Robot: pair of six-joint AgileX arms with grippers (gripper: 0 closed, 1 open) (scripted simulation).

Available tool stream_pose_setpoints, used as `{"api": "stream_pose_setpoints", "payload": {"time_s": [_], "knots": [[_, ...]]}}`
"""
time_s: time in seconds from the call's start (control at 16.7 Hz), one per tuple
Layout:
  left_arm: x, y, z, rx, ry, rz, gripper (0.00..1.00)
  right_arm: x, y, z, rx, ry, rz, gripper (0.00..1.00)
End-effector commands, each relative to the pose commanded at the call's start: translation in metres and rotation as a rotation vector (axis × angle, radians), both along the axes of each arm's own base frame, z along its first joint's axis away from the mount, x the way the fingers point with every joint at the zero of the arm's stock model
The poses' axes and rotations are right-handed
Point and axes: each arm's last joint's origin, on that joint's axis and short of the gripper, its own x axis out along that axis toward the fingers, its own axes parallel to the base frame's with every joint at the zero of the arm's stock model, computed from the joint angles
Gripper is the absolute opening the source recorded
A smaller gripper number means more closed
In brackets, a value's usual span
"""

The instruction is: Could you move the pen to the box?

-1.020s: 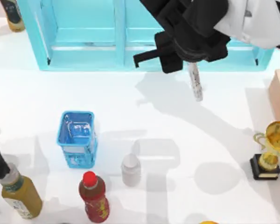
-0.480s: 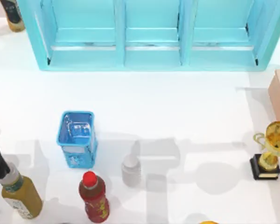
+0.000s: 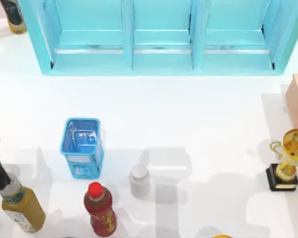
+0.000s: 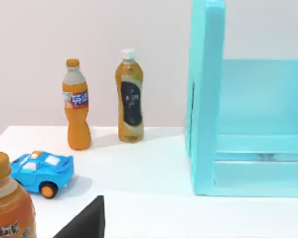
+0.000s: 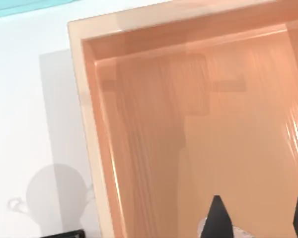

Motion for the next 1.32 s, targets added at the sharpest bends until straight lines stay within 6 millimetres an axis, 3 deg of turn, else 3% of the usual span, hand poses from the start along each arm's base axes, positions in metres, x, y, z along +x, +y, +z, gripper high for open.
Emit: {"api": "stream_pose_setpoints", "payload": {"time_s": [0.3,0.84,1.14,1.32], "knots": [[0.000,0.000,0.000,0.000,0.000,0.000,1.00,0.002,0.000,-0.004,-0.001,0.000,-0.002,0.00],[0.000,0.000,0.000,0.000,0.000,0.000,1.00,0.016,-0.001,-0.058,-0.002,-0.004,0.002,0.00],[0.000,0.000,0.000,0.000,0.000,0.000,1.00,0.017,-0.002,-0.063,0.000,0.000,0.000,0.00],[0.000,0.000,0.000,0.000,0.000,0.000,1.00,0.017,-0.002,-0.063,0.000,0.000,0.000,0.23]]}}
